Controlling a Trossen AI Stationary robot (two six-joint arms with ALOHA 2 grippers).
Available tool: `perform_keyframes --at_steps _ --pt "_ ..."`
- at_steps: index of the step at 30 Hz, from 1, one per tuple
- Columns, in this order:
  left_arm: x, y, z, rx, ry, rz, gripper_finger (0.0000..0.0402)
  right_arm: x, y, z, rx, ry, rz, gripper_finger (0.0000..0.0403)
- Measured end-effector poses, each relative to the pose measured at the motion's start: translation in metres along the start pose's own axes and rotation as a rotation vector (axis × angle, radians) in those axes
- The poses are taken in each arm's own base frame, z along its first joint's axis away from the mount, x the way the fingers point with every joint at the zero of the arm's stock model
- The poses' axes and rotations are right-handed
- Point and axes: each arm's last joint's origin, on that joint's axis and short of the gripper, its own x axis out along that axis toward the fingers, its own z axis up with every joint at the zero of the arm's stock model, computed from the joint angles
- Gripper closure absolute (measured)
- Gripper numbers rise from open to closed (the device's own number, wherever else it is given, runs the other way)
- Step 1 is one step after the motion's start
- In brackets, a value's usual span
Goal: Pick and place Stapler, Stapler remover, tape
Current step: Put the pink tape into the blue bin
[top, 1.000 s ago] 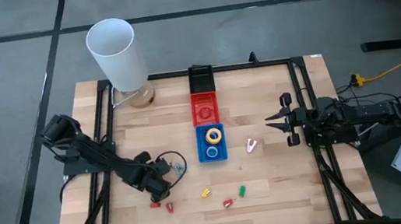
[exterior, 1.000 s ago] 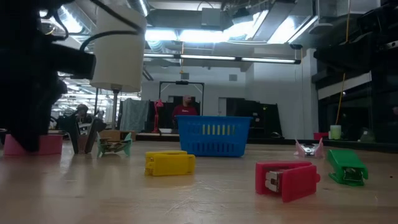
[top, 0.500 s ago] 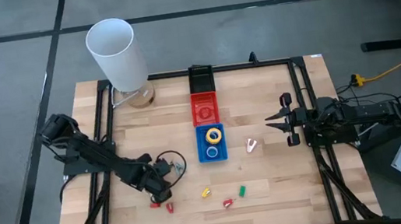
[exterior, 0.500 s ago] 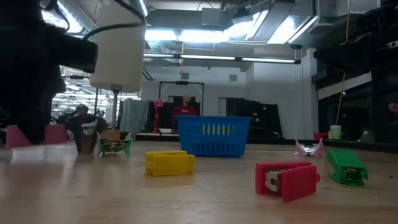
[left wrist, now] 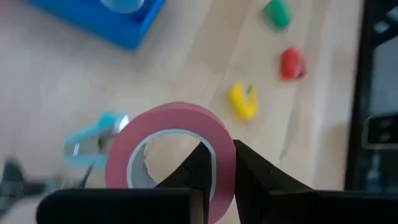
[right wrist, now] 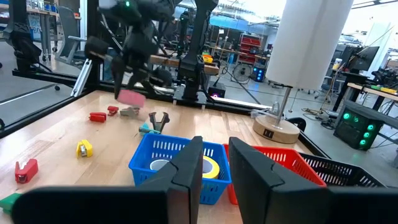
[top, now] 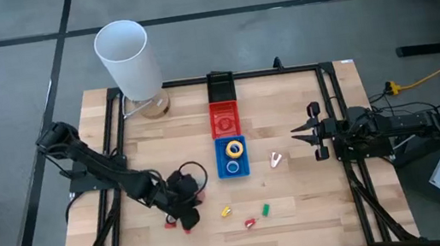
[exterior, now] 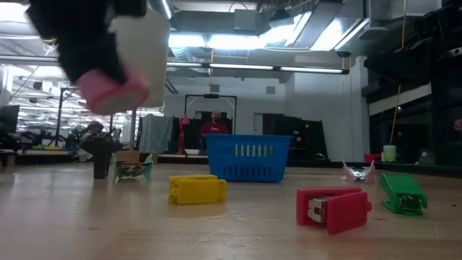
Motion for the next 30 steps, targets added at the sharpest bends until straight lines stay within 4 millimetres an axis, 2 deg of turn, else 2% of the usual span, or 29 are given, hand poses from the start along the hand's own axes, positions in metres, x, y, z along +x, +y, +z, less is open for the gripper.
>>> perform_keyframes --at_steps 10,20,30 --pt "-0.012 -0.015 0.044 0.116 -0.153 -0.024 0.0366 0.000 0.000 0.000 0.000 0.000 0.000 0.0322" --pt "-0.019 -0.008 0.089 0.205 -0.233 -0.014 0.0366 0.000 0.000 0.000 0.000 0.000 0.000 0.0322" --pt "-0.023 -0.002 0.121 0.297 -0.267 -0.053 0.0366 0.000 0.000 0.000 0.000 0.000 0.000 0.0322"
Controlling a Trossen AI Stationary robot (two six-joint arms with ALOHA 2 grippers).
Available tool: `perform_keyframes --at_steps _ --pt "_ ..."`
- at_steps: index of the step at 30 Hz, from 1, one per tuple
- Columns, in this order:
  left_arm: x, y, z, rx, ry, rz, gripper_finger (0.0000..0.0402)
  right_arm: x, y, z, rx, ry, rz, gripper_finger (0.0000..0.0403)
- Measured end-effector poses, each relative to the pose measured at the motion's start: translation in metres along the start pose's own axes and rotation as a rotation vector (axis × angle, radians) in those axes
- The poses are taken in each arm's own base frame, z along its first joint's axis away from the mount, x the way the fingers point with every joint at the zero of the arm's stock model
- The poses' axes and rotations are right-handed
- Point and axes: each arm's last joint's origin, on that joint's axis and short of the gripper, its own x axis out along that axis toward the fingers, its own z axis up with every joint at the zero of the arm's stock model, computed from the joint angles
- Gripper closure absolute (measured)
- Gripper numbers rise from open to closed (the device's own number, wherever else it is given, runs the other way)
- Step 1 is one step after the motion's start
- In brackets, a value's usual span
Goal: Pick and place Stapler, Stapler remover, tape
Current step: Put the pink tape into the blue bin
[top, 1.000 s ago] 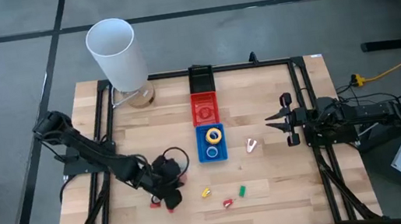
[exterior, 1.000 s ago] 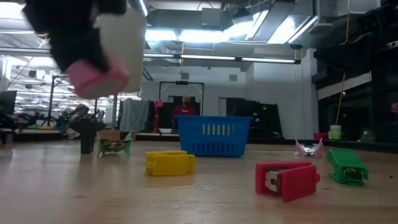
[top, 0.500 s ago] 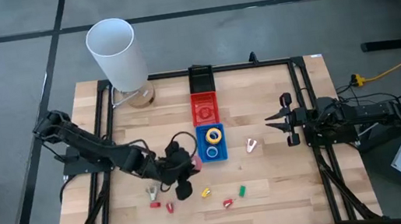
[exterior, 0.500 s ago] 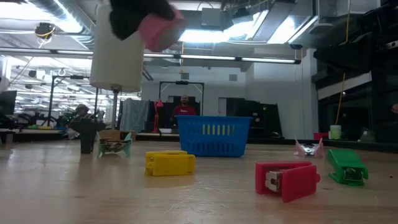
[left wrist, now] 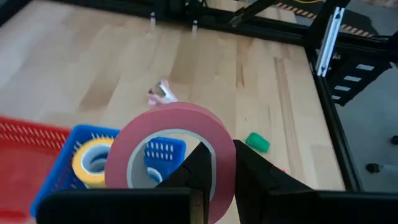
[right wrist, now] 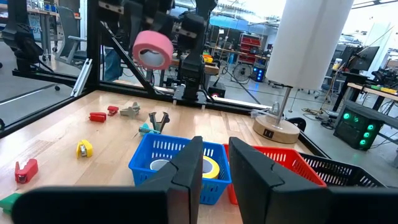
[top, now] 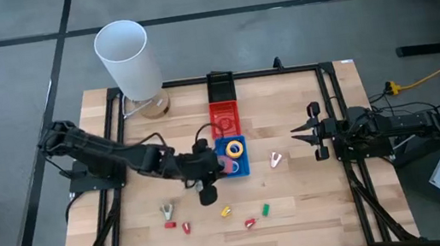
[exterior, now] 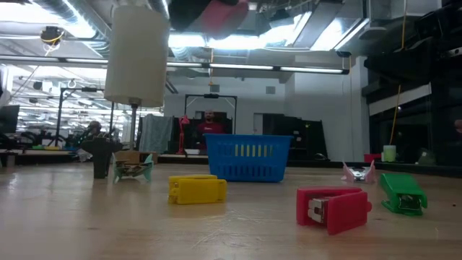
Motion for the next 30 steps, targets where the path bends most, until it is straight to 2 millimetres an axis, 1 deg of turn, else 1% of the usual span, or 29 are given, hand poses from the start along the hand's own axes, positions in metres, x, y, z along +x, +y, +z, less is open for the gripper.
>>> perform_keyframes --at_steps 4,11,16,19,24,26,28,30 --pt "0.008 0.005 0.009 0.045 0.003 -0.018 0.0366 0.000 0.000 0.000 0.000 0.000 0.000 0.0322" --pt "0.034 0.009 0.019 0.107 0.042 -0.055 0.0366 0.000 0.000 0.000 0.000 0.000 0.000 0.0322" --pt "0.056 0.014 0.012 0.111 0.109 -0.029 0.0363 0.000 0.000 0.000 0.000 0.000 0.000 0.0322" --pt "0.076 0.019 0.001 0.107 0.165 -0.012 0.0363 0.000 0.000 0.000 0.000 0.000 0.000 0.0322" --pt "0.103 0.033 -0.015 0.011 0.243 0.032 0.0356 0.000 0.000 0.000 0.000 0.000 0.000 0.0322" --pt "0.111 0.039 -0.021 -0.025 0.272 0.056 0.0352 0.000 0.000 0.000 0.000 0.000 0.000 0.0322" --pt "0.115 0.045 -0.024 -0.057 0.289 0.074 0.0350 0.000 0.000 0.000 0.000 0.000 0.000 0.0322" --pt "0.117 0.049 -0.024 -0.102 0.300 0.054 0.0350 0.000 0.000 0.000 0.000 0.000 0.000 0.0322"
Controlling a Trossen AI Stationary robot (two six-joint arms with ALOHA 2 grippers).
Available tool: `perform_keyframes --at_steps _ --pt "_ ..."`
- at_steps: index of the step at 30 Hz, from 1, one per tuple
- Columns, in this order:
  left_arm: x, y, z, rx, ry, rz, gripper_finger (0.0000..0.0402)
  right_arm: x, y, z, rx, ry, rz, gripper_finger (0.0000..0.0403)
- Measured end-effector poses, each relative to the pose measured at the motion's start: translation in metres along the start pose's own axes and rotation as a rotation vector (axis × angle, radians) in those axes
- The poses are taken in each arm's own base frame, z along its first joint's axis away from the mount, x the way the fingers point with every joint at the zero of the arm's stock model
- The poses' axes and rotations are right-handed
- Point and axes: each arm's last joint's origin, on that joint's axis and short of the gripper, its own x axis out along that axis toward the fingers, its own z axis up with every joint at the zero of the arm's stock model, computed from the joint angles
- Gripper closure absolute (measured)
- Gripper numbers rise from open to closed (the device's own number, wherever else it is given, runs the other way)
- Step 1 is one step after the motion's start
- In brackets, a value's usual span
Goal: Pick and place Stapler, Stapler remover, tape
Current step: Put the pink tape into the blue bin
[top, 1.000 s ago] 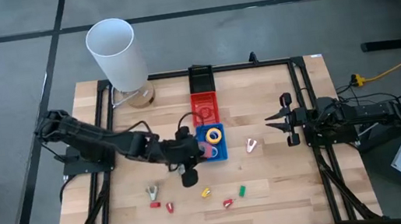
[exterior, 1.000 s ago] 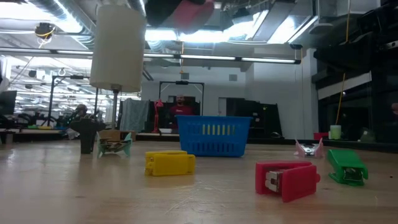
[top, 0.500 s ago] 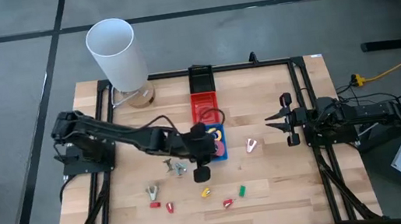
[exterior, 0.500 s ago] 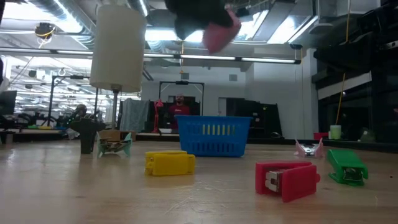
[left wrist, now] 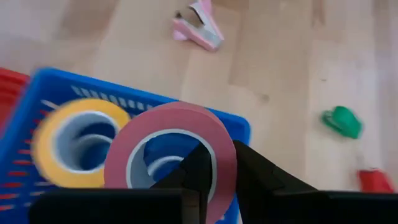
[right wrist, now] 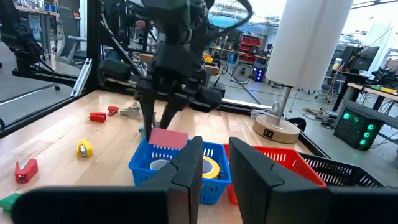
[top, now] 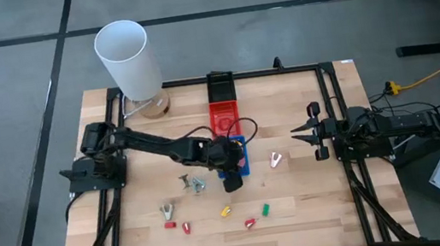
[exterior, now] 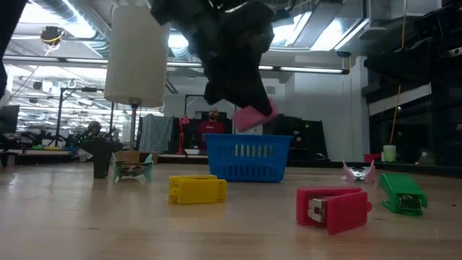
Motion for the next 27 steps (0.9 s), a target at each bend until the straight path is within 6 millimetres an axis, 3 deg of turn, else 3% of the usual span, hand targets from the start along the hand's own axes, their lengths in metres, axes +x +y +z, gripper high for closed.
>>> perform_keyframes --at_steps 4,27 --pt "0.001 0.006 0.000 -0.037 0.049 -0.074 0.0353 0.000 0.000 0.000 0.000 0.000 0.000 0.0322" --pt "0.002 0.018 0.002 -0.040 0.068 -0.052 0.0344 0.000 0.000 0.000 0.000 0.000 0.000 0.0322"
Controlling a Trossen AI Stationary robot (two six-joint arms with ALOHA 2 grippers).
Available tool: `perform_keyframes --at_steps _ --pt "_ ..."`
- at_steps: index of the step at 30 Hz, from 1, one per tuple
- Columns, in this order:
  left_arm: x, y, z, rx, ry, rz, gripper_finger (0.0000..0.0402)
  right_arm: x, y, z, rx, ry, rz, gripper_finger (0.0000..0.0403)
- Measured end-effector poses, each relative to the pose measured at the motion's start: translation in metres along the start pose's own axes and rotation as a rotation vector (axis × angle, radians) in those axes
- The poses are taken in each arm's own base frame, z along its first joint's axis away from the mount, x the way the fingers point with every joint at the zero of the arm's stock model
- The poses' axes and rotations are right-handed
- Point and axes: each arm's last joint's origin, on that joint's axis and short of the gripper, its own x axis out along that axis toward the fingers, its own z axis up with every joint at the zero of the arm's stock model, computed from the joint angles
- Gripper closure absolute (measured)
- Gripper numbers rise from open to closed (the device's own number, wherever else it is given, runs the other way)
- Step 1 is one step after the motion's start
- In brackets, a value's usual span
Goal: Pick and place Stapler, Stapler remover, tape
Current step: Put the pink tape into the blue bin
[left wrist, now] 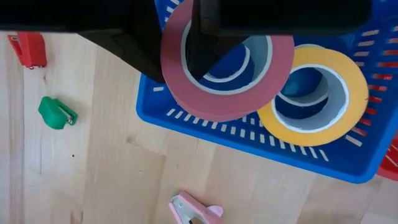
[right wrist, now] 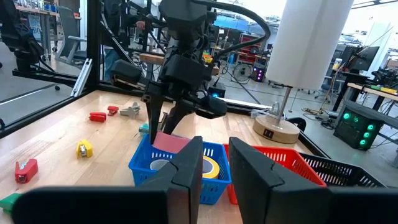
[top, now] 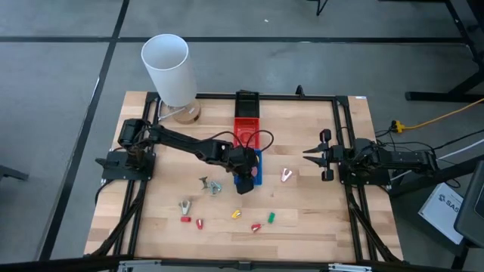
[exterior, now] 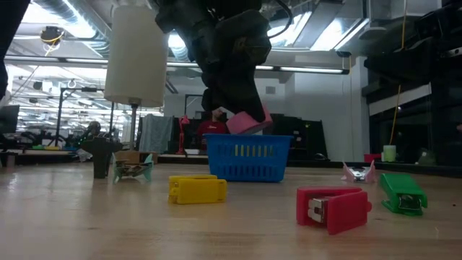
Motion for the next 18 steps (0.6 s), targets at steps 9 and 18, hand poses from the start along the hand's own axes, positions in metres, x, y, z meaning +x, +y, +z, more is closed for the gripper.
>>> perform_keyframes --at_steps 9,18 --pt "0.016 0.003 -0.006 0.002 0.030 0.023 0.0328 0.000 0.000 0.000 0.000 0.000 0.000 0.0322" --pt "0.017 0.002 -0.008 0.058 0.037 0.030 0.0327 0.000 0.000 0.000 0.000 0.000 0.000 0.0322"
